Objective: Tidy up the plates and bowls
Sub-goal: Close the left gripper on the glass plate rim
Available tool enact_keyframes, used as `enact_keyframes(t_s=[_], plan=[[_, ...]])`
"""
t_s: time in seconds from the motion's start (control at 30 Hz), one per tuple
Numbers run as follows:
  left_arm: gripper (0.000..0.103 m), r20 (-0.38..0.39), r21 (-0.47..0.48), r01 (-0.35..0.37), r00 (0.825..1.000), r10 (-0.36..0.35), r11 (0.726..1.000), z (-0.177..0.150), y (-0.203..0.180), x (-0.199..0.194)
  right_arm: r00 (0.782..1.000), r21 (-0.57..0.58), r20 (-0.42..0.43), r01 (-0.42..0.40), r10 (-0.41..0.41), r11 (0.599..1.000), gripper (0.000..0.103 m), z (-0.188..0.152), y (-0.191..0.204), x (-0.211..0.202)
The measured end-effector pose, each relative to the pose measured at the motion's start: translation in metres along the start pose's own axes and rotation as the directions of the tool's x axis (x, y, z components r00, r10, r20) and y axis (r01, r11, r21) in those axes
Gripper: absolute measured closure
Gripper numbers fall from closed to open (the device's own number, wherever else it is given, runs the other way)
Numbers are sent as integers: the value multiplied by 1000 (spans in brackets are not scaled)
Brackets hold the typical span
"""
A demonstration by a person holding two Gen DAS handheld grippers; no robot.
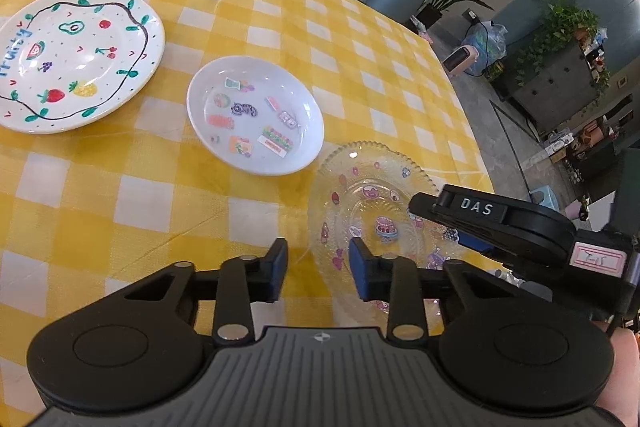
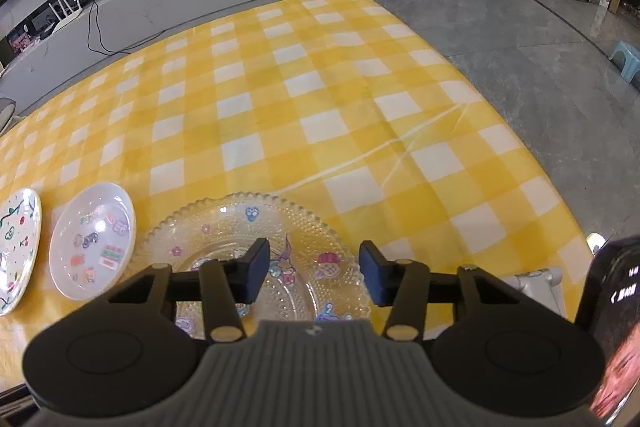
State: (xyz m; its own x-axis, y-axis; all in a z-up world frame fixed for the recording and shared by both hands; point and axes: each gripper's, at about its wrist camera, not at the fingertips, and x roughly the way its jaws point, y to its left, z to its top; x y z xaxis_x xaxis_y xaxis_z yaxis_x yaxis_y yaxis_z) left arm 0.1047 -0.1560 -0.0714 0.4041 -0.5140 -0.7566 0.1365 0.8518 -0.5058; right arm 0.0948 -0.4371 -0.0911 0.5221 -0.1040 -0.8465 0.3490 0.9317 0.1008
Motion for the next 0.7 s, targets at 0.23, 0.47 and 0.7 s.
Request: enact_keyframes(t_s=[0.23, 0.47, 0.7], plan=[[80, 7, -3, -43, 999, 43, 999, 0, 10, -6, 997, 2, -41, -69, 69, 998, 69, -7, 5, -7], [83, 30, -14, -95, 995, 95, 995, 7, 30, -18, 968, 95, -110, -217, 227, 971, 74, -18, -4, -14], [84, 39, -30, -115, 992, 116, 993, 11, 39, -26, 969, 58, -101, -221, 226, 974, 71, -19, 6, -14]])
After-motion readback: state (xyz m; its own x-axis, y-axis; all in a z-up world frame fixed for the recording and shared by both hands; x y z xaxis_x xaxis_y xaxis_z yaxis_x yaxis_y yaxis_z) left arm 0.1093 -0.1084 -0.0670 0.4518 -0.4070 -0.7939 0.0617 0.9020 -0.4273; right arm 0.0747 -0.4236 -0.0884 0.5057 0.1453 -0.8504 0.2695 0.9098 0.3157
